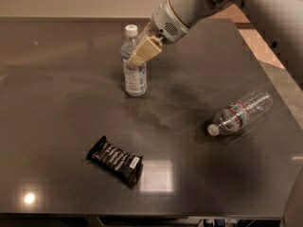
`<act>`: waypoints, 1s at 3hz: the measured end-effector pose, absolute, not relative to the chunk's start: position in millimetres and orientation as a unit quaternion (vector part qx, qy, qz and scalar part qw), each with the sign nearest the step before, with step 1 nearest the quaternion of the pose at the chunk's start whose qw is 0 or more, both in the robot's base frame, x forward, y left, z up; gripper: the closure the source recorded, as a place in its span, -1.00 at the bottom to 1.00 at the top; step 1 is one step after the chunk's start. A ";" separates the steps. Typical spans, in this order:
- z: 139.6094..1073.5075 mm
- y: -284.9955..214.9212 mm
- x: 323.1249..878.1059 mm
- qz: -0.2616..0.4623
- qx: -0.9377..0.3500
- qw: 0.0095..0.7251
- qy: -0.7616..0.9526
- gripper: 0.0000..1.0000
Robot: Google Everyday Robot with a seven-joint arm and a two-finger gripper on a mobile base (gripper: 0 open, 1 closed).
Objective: Move blue plastic bottle near rxbar chocolate
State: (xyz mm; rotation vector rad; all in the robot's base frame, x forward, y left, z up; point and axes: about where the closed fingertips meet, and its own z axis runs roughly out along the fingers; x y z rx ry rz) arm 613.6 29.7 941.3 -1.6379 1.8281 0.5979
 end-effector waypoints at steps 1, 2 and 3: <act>949.1 31.2 609.3 0.236 -0.619 0.309 0.682 0.30; 961.5 25.8 589.1 0.254 -0.624 0.312 0.670 0.77; 974.3 20.4 556.5 0.282 -0.635 0.311 0.649 1.00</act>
Offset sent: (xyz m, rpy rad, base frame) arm -0.0509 -0.0179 0.0388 0.1012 0.0183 0.0760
